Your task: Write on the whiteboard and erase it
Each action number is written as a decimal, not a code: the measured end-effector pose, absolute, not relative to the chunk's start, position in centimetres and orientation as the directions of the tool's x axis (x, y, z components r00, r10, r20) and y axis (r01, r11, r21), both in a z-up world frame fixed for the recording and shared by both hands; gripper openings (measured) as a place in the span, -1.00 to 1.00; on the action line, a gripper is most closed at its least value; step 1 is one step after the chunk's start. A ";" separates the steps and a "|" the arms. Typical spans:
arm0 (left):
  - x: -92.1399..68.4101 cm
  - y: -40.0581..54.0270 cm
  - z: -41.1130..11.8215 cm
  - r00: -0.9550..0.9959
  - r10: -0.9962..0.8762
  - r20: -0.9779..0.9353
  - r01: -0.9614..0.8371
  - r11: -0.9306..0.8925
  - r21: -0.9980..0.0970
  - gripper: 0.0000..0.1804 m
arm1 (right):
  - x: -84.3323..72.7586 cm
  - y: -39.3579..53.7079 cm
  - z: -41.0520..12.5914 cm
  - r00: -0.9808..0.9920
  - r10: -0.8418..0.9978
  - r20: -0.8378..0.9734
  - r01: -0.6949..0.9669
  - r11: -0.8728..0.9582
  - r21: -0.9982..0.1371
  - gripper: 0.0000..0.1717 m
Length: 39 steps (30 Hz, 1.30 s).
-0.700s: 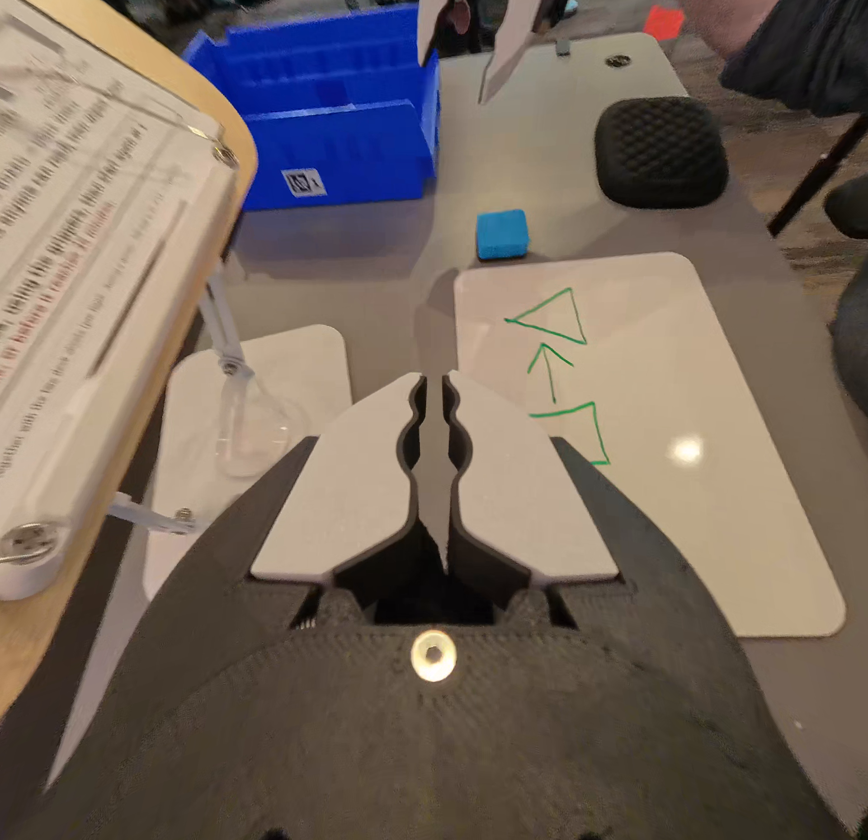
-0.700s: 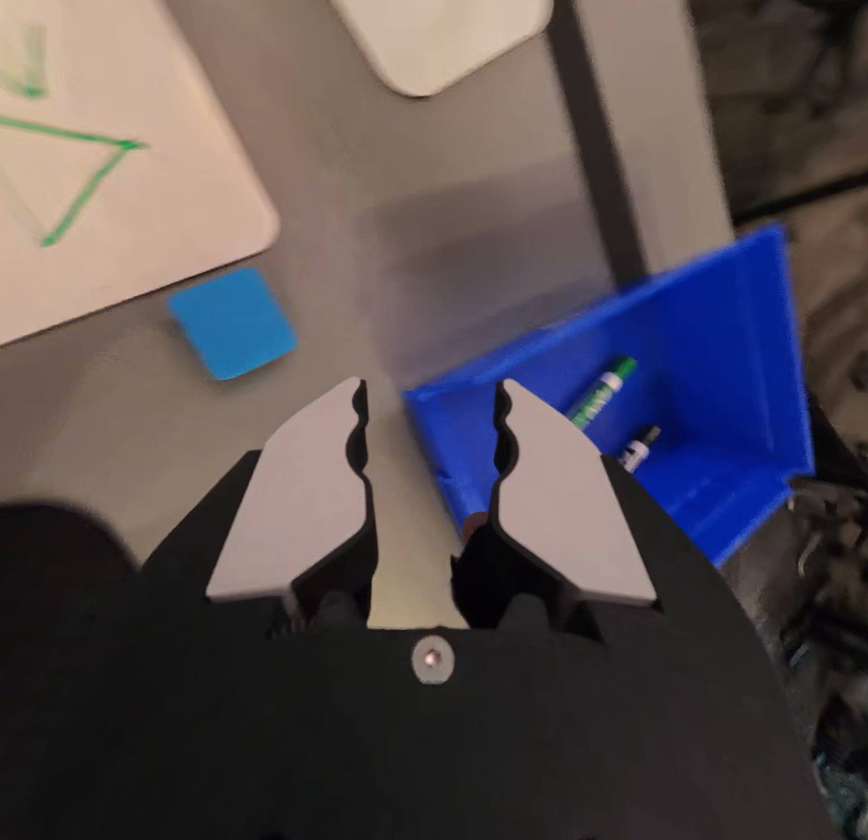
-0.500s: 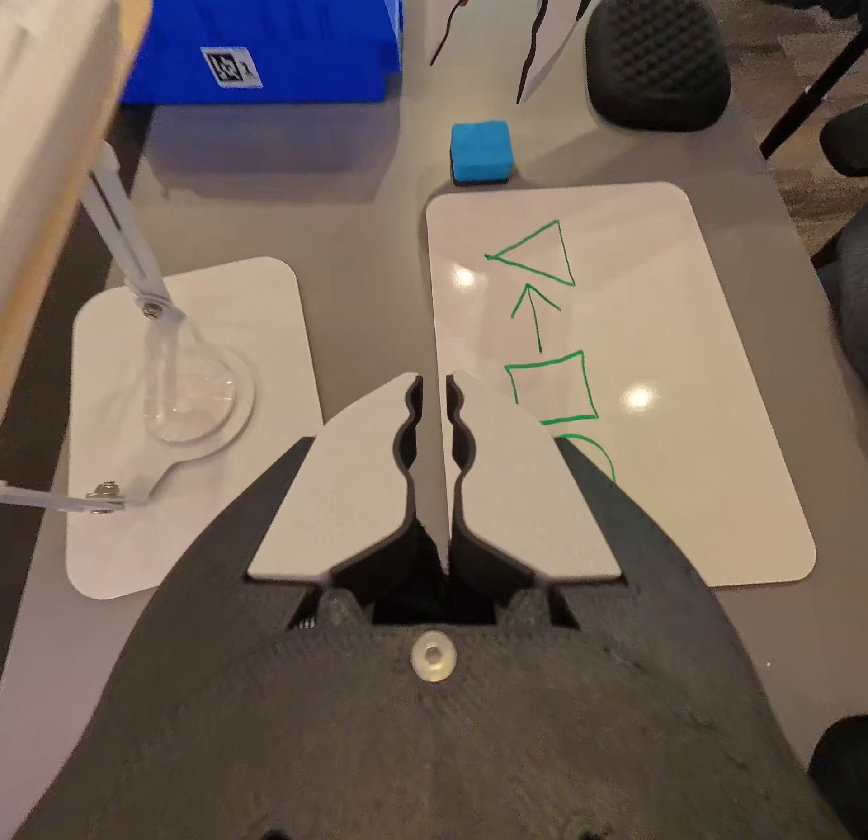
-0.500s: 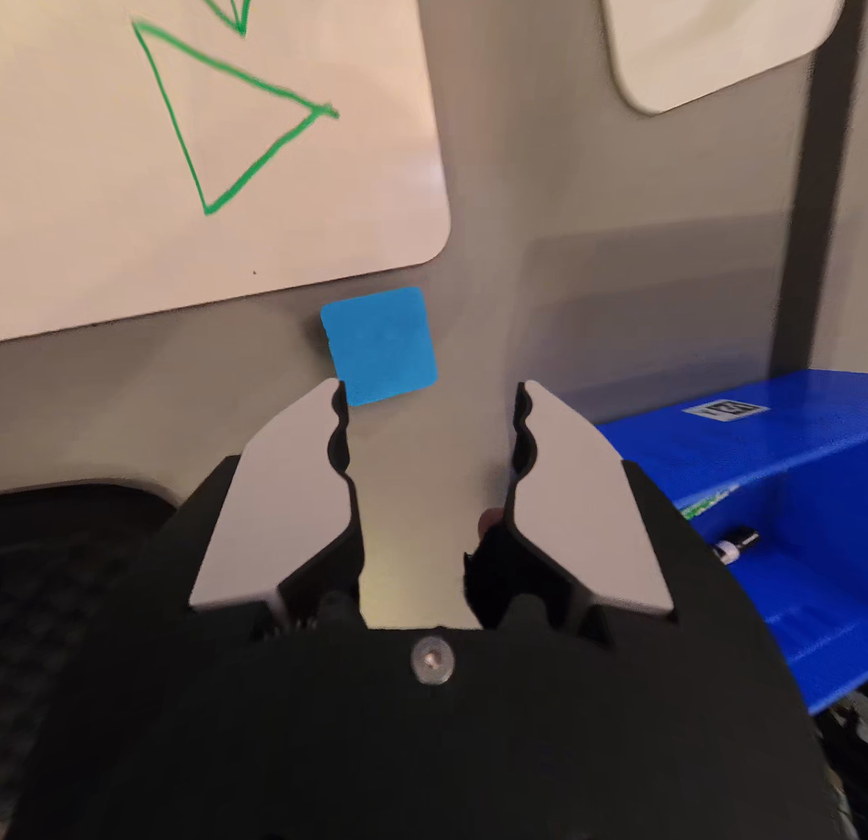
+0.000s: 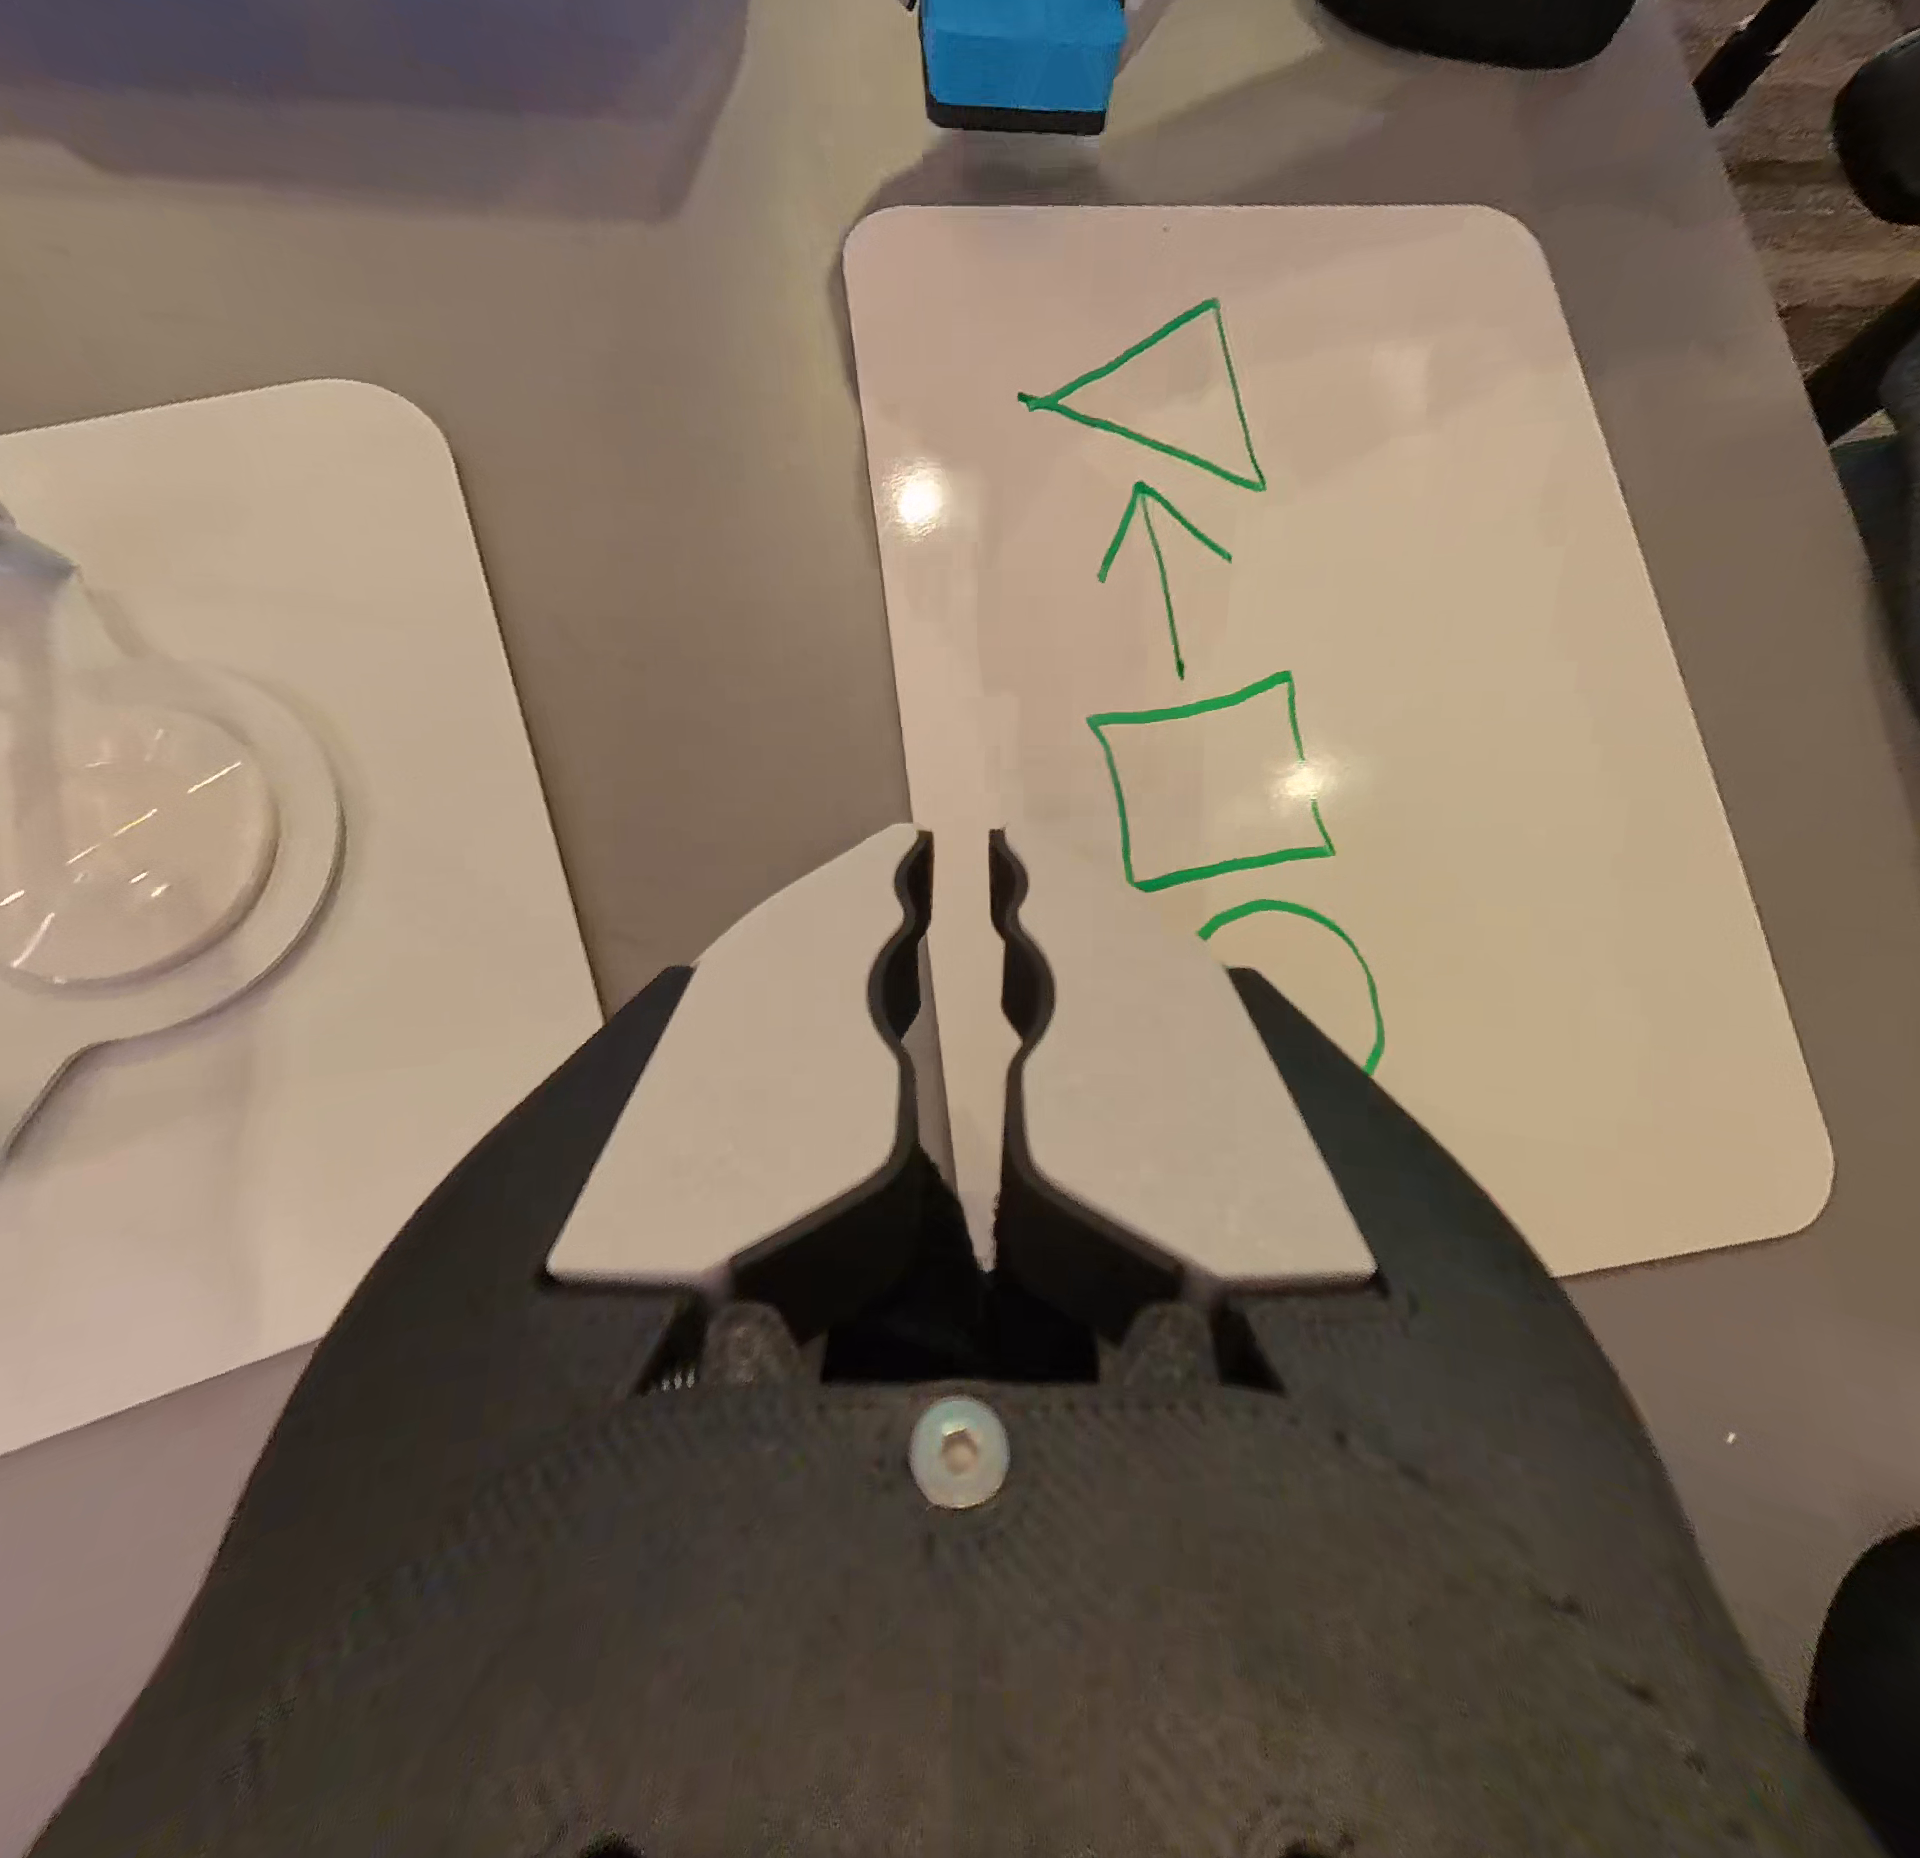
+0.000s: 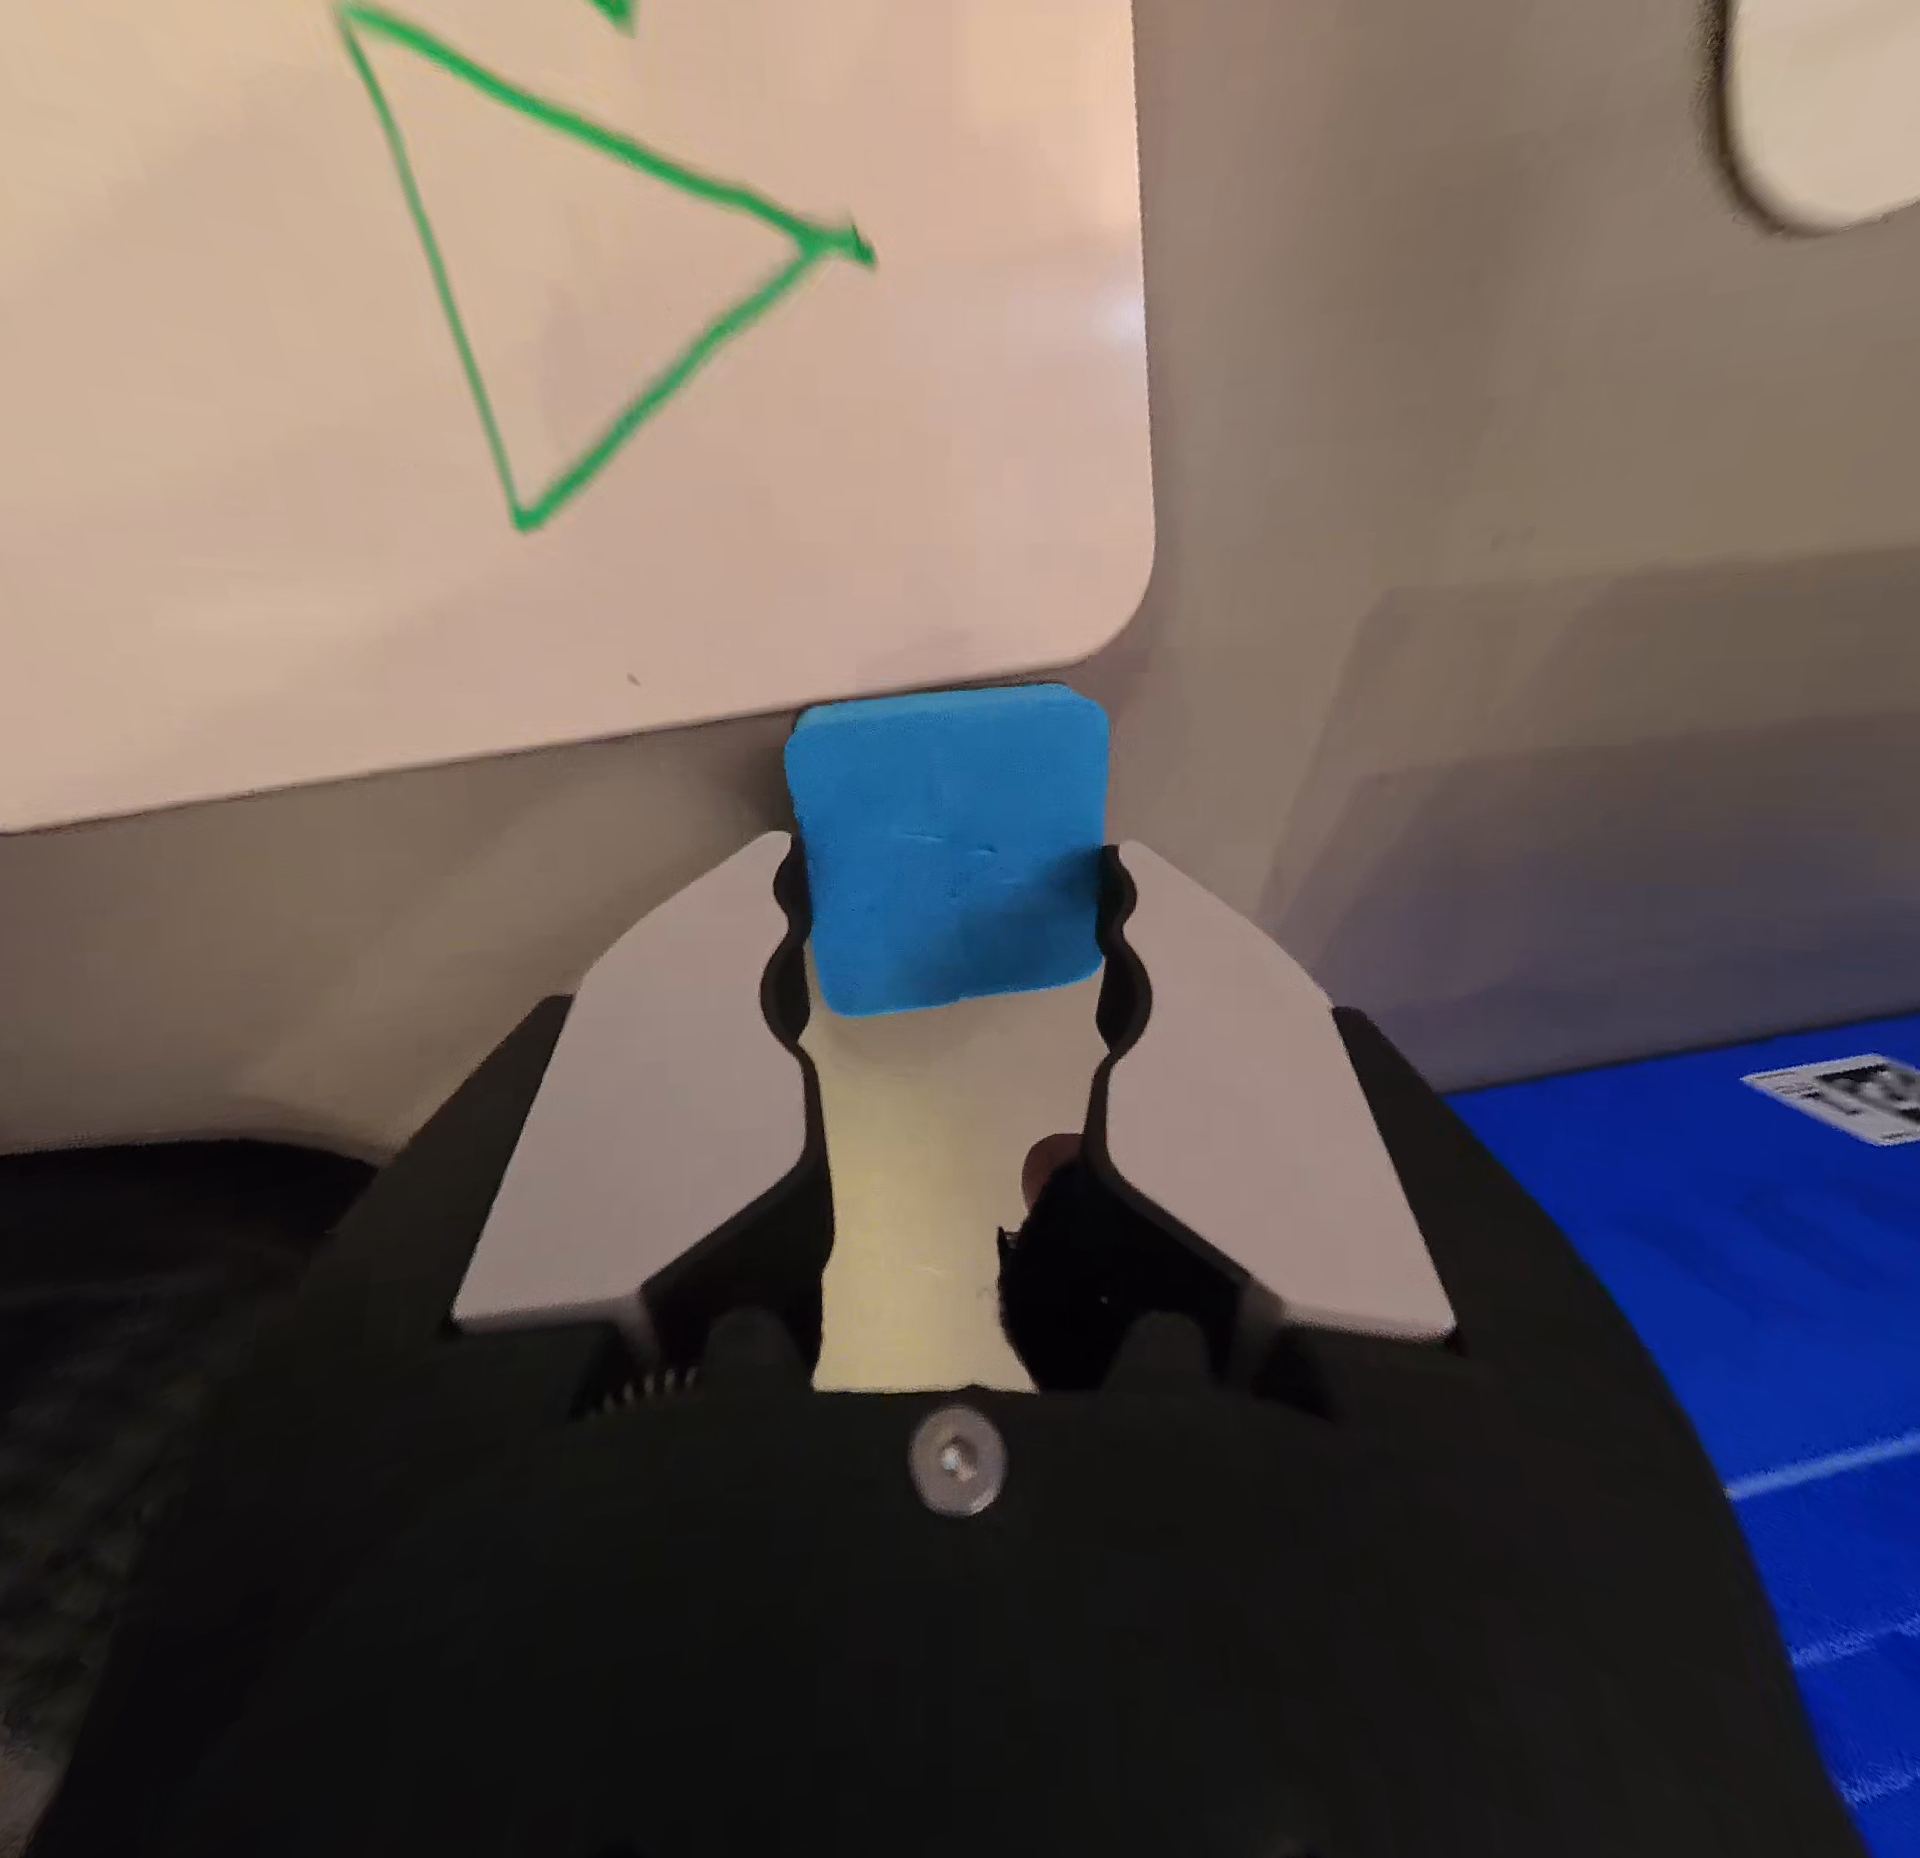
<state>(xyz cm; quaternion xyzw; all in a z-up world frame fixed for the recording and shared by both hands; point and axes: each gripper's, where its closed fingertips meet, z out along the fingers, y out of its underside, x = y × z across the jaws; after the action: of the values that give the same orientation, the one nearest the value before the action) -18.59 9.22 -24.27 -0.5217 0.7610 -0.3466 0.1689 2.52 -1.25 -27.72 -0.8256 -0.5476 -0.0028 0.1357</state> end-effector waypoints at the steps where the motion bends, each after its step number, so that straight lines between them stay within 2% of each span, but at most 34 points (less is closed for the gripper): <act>1: -18.5 9.0 -24.3 -0.404 -0.908 0.108 -0.676 0.217 -0.704 -0.89 | 1.6 -1.3 -27.0 0.391 0.907 0.154 0.903 -0.346 -0.253 -0.37; 5: -18.3 7.8 -25.6 -0.436 -0.890 0.133 -0.697 0.241 -0.676 -0.90 | -2.6 -2.0 -25.7 0.316 0.939 0.137 0.913 -0.262 -0.312 -0.36; 7: -18.2 7.3 -26.5 -0.444 -0.885 0.140 -0.713 0.255 -0.653 -0.90 | -3.5 -2.1 -26.7 0.297 0.946 0.128 0.926 -0.252 -0.282 -0.35; 10: -17.9 6.7 -27.5 -0.451 -0.879 0.156 -0.724 0.259 -0.639 -0.91 | -3.8 -2.0 -28.5 0.291 0.949 0.119 0.939 -0.259 -0.225 -0.18; 12: -17.9 6.7 -28.2 -0.449 -0.879 0.158 -0.737 0.265 -0.622 -0.91 | -3.7 -2.0 -28.5 0.295 0.947 0.126 0.939 -0.263 -0.221 -0.19; 15: -17.8 6.5 -28.7 -0.448 -0.878 0.169 -0.743 0.260 -0.617 -0.92 | -4.9 -2.0 -27.4 0.306 0.943 0.132 0.920 -0.258 -0.294 -0.29; 18: -17.8 6.4 -29.4 -0.446 -0.877 0.181 -0.756 0.261 -0.600 -0.93 | -4.8 -1.9 -28.0 0.305 0.941 0.146 0.927 -0.258 -0.272 -0.42; 19: -17.8 6.3 -29.6 -0.445 -0.876 0.187 -0.758 0.257 -0.600 -0.98 | -4.7 -1.8 -28.3 0.309 0.940 0.148 0.927 -0.263 -0.266 -0.40; 25: -17.5 6.8 -29.8 -0.417 -0.894 0.164 -0.763 0.246 -0.598 -0.99 | -5.6 -0.7 -28.3 0.342 0.924 0.170 0.907 -0.276 -0.319 -0.41; 29: -17.3 6.7 -29.8 -0.406 -0.895 0.186 -0.760 0.218 -0.612 -0.99 | -6.0 -1.8 -28.0 0.301 0.938 0.171 0.922 -0.241 -0.302 -0.40; 32: -17.3 6.8 -29.8 -0.407 -0.896 0.177 -0.761 0.225 -0.608 -0.99 | -6.1 -1.7 -26.9 0.326 0.928 0.180 0.904 -0.250 -0.347 -0.43; 36: -17.3 6.8 -29.8 -0.408 -0.897 0.171 -0.763 0.231 -0.604 -0.99 | -6.4 -2.4 -27.0 0.321 0.938 0.128 0.903 -0.262 -0.341 -0.32; 39: -17.3 6.8 -29.8 -0.408 -0.897 0.173 -0.762 0.229 -0.606 -0.99 | -6.2 -1.7 -27.8 0.325 0.932 0.158 0.911 -0.264 -0.318 -0.42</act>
<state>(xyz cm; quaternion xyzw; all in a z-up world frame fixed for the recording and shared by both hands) -17.33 6.82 -29.76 -0.5338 0.7767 -0.3171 0.1063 -6.18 -1.67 -27.83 -0.7943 -0.5801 0.0303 0.1780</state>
